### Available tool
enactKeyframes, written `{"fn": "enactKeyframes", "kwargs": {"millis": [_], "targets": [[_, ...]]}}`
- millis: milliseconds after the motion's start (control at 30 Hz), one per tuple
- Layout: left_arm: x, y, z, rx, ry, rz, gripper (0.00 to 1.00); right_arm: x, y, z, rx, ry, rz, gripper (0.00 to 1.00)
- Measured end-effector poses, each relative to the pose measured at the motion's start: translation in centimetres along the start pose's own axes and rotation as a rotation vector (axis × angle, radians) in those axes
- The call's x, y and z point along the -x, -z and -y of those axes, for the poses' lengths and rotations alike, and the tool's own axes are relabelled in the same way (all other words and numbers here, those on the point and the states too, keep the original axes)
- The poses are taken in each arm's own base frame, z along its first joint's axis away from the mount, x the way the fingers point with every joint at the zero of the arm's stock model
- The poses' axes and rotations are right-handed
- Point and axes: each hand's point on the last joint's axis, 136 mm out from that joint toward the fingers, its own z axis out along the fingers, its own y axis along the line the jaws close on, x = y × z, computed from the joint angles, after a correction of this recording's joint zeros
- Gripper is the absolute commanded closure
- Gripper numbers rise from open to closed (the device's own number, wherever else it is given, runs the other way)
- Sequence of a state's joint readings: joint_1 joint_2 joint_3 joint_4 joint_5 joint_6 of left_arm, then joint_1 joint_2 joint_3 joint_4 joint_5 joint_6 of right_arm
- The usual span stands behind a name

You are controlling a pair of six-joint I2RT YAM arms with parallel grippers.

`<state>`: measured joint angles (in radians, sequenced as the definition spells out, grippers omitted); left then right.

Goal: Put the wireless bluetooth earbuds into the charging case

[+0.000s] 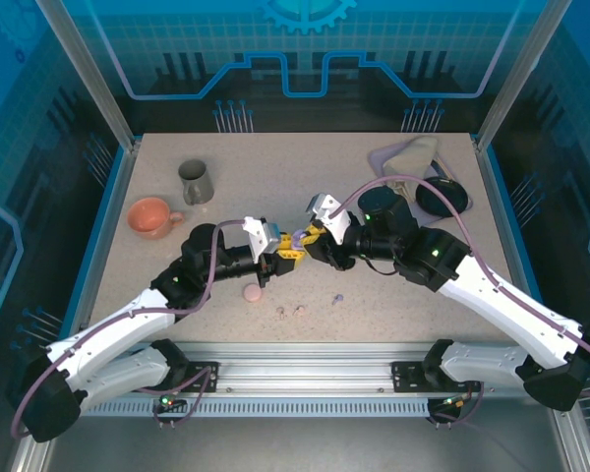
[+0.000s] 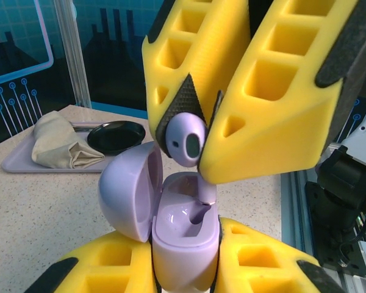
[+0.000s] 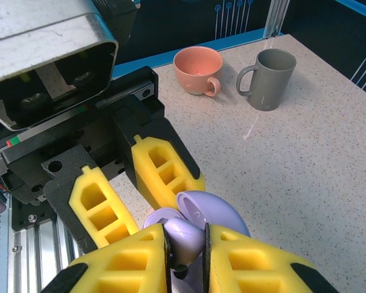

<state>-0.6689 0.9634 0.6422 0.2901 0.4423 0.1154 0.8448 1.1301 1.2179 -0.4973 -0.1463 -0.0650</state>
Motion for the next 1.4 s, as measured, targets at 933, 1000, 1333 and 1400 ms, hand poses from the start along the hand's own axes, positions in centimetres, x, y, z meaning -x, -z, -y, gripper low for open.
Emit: {"fn": "enactKeyframes", "kwargs": {"millis": [933, 1000, 1333, 1400], "targets": [[-0.3, -0.1, 0.0, -0.002, 0.008, -0.014, 0.99, -0.5, -0.8, -0.5, 0.018, -0.006, -0.045, 0.69], [-0.3, -0.1, 0.0, -0.002, 0.008, -0.014, 0.99, -0.3, -0.7, -0.6, 0.023, -0.012, -0.040, 0.68], [-0.3, -0.1, 0.1, -0.004, -0.006, -0.014, 0.99, 0.8, 0.3, -0.1, 0.015, -0.066, -0.004, 0.42], [-0.3, -0.1, 0.1, -0.002, -0.010, -0.015, 0.99, 1.2, 1.2, 0.8, -0.023, -0.099, 0.015, 0.38]]}}
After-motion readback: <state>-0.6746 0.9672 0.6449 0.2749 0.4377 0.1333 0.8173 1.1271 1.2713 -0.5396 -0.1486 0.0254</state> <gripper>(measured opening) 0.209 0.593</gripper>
